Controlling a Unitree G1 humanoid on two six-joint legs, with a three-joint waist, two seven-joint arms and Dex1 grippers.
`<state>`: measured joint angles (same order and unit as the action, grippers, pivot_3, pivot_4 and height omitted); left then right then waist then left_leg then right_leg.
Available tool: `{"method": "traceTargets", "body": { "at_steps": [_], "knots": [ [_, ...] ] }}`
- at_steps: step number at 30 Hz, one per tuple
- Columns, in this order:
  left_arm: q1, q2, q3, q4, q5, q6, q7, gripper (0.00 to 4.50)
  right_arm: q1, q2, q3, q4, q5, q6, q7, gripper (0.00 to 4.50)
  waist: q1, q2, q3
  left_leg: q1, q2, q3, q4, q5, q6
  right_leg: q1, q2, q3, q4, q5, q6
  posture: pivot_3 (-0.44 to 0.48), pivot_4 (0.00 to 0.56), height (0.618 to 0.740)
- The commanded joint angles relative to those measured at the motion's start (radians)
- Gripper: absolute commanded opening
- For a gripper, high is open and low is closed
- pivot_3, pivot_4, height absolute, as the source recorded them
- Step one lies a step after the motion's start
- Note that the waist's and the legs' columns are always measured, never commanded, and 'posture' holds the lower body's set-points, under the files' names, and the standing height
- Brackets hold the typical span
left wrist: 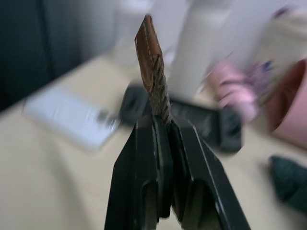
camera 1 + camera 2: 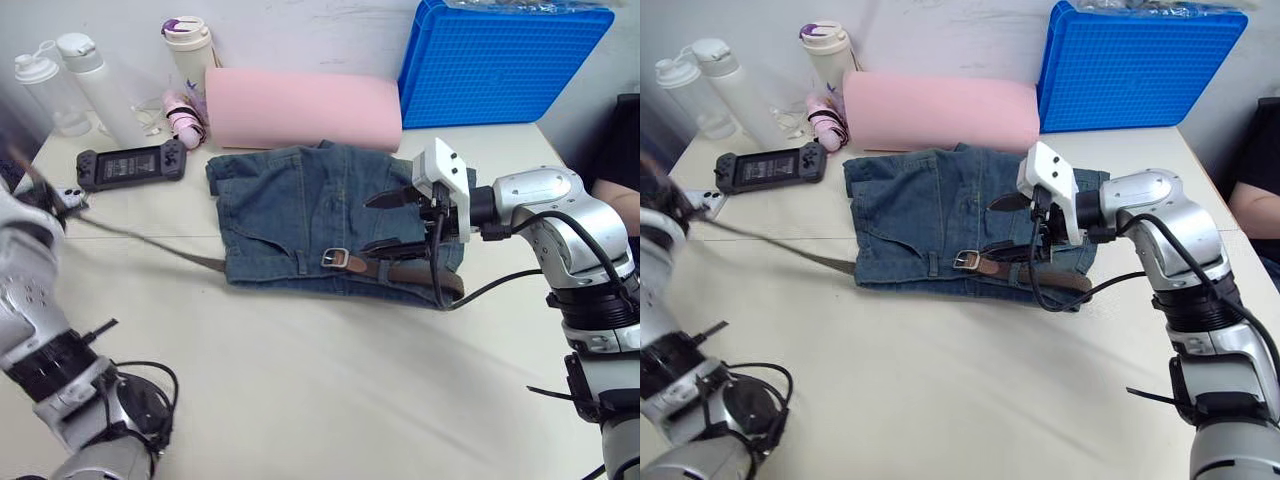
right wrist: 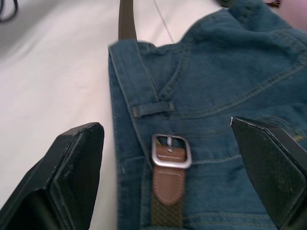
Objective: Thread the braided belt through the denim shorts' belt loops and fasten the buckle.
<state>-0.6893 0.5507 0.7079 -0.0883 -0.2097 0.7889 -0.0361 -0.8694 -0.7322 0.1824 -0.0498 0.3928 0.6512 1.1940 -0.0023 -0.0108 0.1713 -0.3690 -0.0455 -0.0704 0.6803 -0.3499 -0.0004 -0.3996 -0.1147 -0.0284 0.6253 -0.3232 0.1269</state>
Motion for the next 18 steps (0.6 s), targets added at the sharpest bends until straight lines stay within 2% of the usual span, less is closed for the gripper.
{"method": "traceTargets", "body": {
  "at_steps": [1, 7, 12, 18],
  "knots": [
    [-0.036, 0.089, -0.097, 0.052, 0.026, -0.166, -0.071, 0.03, 0.015, -0.019, -0.060, -0.048, 0.001, -0.020, -0.028, 4.50, 0.000, 0.000, 0.000, 0.000, 0.000, 0.000, 0.000, 0.000, 0.000, 0.000, 0.000, 0.000, 0.000, 0.000, 0.000, 0.000, 0.150, 0.740],
    [-0.015, 0.130, -0.284, 0.053, -0.014, -0.302, -0.283, 0.03, 0.041, -0.021, -0.079, -0.079, -0.014, -0.033, -0.067, 4.50, 0.001, 0.000, 0.000, -0.001, 0.000, 0.000, -0.001, 0.000, 0.000, -0.003, 0.000, 0.001, 0.001, 0.000, 0.000, 0.000, 0.150, 0.740],
    [0.026, 0.184, -0.558, 0.006, 0.083, -0.440, -0.479, 0.03, 0.044, -0.043, -0.079, -0.095, -0.045, -0.076, -0.086, 4.50, 0.001, 0.001, 0.000, -0.001, -0.001, 0.000, 0.000, 0.000, 0.000, -0.003, 0.000, 0.001, 0.001, 0.000, -0.001, 0.000, 0.150, 0.740],
    [-0.022, 0.197, -0.711, 0.065, 0.178, -0.609, -0.575, 0.03, 0.065, -0.075, -0.068, -0.124, -0.090, -0.136, -0.100, 4.50, 0.003, 0.002, 0.001, -0.002, -0.001, 0.000, -0.001, 0.000, 0.001, -0.004, 0.001, 0.001, 0.001, 0.000, -0.001, 0.000, 0.150, 0.740]
  ]
}}
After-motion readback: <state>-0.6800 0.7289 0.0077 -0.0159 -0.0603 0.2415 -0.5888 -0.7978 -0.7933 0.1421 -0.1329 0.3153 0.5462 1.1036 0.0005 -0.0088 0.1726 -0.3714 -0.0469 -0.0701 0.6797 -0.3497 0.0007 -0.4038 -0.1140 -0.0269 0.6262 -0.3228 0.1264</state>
